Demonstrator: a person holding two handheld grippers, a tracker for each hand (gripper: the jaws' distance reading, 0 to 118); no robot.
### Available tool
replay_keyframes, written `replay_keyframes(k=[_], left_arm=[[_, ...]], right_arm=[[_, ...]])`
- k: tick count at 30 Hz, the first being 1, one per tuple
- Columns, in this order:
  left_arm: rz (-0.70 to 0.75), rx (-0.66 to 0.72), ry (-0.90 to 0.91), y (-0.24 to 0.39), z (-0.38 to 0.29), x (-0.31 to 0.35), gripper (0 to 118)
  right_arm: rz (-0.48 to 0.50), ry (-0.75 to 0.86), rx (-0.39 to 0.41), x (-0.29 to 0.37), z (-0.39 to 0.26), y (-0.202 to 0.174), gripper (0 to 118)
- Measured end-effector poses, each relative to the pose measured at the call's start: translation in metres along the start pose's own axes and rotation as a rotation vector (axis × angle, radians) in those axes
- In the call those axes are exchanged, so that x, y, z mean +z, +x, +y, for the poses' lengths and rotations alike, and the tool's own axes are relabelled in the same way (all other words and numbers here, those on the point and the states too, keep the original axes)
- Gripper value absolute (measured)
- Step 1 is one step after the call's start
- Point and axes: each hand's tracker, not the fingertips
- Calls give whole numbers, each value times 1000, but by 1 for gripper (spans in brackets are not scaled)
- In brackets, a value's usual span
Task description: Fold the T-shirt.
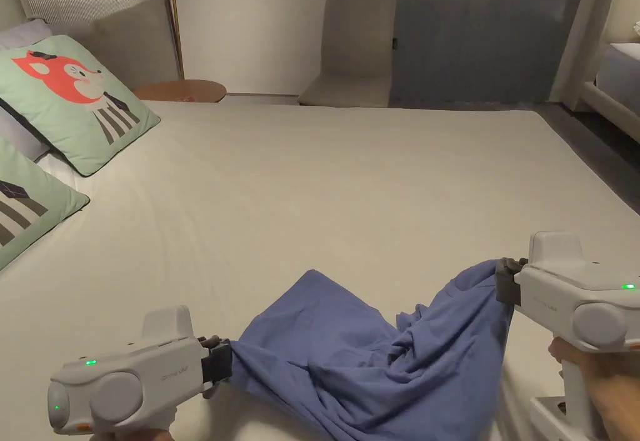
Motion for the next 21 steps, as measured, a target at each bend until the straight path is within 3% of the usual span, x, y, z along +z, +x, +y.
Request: replay_keyframes(k=[8,21], left_arm=[[45,-59,203,2,120,29,1],[141,-137,429,31,321,18,1]], right_arm=[[-95,179,66,15,102,16,3],[-196,408,78,-12,222,53,3]])
